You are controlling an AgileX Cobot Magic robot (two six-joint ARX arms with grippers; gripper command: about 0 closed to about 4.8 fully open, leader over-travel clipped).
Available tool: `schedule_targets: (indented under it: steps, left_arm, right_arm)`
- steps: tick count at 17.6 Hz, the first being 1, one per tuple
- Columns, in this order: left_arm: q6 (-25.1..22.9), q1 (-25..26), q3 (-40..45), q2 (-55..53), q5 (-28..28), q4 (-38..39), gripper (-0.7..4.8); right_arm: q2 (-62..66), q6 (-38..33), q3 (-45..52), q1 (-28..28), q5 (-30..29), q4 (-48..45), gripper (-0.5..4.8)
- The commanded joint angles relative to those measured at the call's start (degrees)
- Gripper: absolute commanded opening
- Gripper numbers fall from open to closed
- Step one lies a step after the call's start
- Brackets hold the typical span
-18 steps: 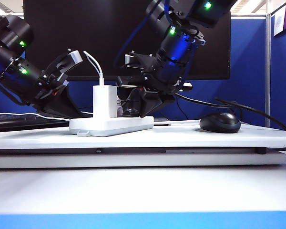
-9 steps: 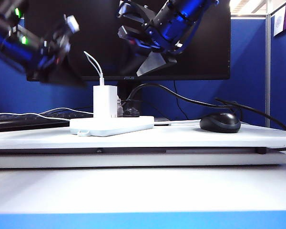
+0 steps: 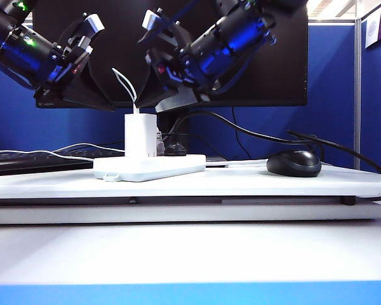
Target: Unplug the white charger from the socket, then place it next to the socket.
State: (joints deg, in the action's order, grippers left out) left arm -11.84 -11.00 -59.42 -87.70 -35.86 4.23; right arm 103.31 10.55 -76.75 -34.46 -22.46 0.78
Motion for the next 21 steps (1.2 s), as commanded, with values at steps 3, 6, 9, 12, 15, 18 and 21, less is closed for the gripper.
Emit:
schedule_targets:
  steps: [3, 6, 9, 12, 15, 18, 21]
  left_arm:
    - [-1.68, 0.04, -0.11, 0.28, -3.72, 2.10, -0.05]
    - [-1.92, 0.02, -0.09, 0.26, -4.44, 3.26, -0.05]
    - [-3.91, 0.02, -0.09, 0.26, -4.24, 5.03, -0.05]
    - [-6.03, 0.02, -0.09, 0.22, -3.78, 7.15, -0.05]
    - [-7.21, 0.02, -0.09, 0.22, -3.65, 7.98, -0.05]
    - [-7.37, 0.02, -0.09, 0.22, -3.26, 8.20, -0.05]
    - [-9.18, 0.04, -0.07, 0.22, -0.55, 9.20, -0.05]
  right_arm:
    - [2.54, -0.04, -0.15, -0.28, -2.03, -3.78, 2.80]
    - [4.37, -0.04, -0.17, -0.31, -2.34, -6.82, 2.79]
    - [5.38, -0.07, -0.17, -0.31, -2.32, -7.23, 2.79]
    - [6.54, -0.09, -0.17, -0.31, -2.34, -8.83, 2.79]
    - [7.56, -1.36, -0.17, -0.31, -2.29, -12.09, 2.79]
    - [8.41, -1.75, -0.20, -0.33, -2.10, -13.68, 2.79]
    - [7.96, -1.77, -0.20, -0.37, -2.10, -14.40, 2.79]
